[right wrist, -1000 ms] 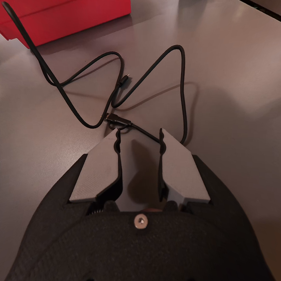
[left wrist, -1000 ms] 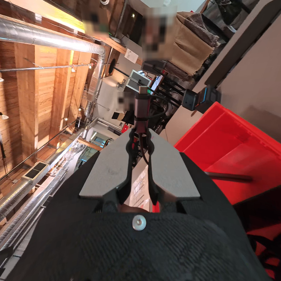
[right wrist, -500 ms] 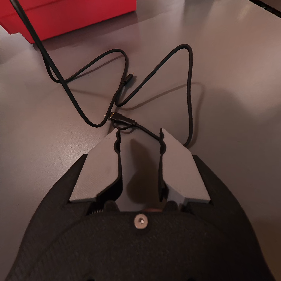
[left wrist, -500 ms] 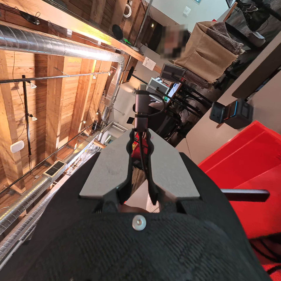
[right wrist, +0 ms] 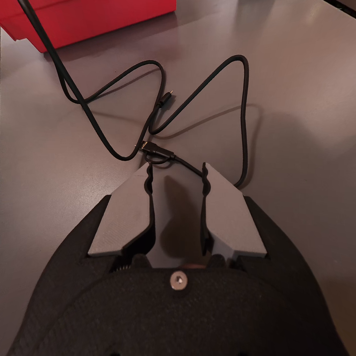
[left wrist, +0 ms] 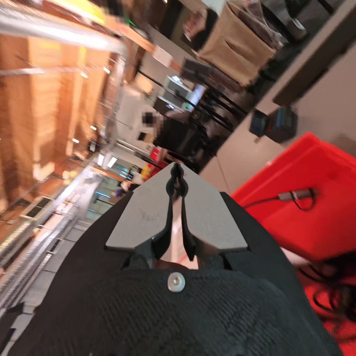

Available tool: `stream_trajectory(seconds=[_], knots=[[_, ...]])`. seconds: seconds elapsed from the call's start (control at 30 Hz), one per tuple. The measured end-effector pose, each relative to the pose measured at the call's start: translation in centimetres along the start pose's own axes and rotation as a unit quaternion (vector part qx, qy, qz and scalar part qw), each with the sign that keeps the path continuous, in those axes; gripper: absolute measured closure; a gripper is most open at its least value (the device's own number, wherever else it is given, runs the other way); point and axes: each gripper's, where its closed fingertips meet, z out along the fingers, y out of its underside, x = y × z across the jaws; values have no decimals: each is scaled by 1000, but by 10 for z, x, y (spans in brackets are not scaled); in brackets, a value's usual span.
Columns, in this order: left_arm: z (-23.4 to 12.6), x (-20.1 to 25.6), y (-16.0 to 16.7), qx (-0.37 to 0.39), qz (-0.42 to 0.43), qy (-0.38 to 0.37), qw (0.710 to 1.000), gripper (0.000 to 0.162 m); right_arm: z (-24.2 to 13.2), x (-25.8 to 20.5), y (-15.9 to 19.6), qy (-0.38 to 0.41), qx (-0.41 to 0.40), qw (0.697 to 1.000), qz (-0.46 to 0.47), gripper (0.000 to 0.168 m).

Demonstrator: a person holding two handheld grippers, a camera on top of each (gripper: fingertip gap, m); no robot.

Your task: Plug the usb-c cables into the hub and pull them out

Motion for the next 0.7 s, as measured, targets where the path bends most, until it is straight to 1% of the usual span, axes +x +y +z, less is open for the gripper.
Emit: stream_trajectory(seconds=[0.07, 0.13, 0.17, 0.2, 0.27, 0.3, 0.33, 0.4, 0.43, 0.5, 0.57, 0.63, 0.7], knots=[[11, 24, 34, -91, -21, 71, 993, 162, 0, -1, 0, 0, -1, 1000, 0, 120], [19, 54, 68, -172, -30, 142, 974, 162, 1, -1, 0, -1, -2, 1000, -2, 120], [23, 65, 80, -194, -25, 162, 967, 162, 1, -2, 1, -1, -3, 1000, -3, 120], [30, 74, 88, -200, -13, 174, 964, 155, 1, -2, 1, -1, -4, 1000, -4, 119], [42, 96, 100, -204, 20, 207, 957, 147, 1, -2, 1, -1, -4, 1000, -3, 119], [47, 108, 107, -206, 44, 223, 952, 138, 1, -2, 1, -2, -3, 1000, -2, 119], [53, 116, 114, -209, 72, 226, 949, 131, 1, -2, 0, -3, -2, 1000, 1, 119], [66, 124, 128, -217, 119, 213, 945, 123, 0, -1, 0, -5, 0, 1000, 5, 119], [72, 128, 133, -221, 129, 207, 944, 114, 0, -1, 0, -6, 1, 1000, 7, 119], [86, 127, 141, -227, 151, 179, 945, 112, 0, -2, 0, -8, 0, 1000, 7, 119], [97, 128, 148, -227, 177, 155, 945, 99, 1, -3, 1, -11, -3, 1000, 5, 119], [105, 126, 153, -222, 215, 124, 943, 96, 1, -5, 1, -14, -5, 1000, 4, 119], [109, 127, 159, -227, 242, 115, 936, 93, 2, -6, 1, -19, -6, 1000, 4, 119]])
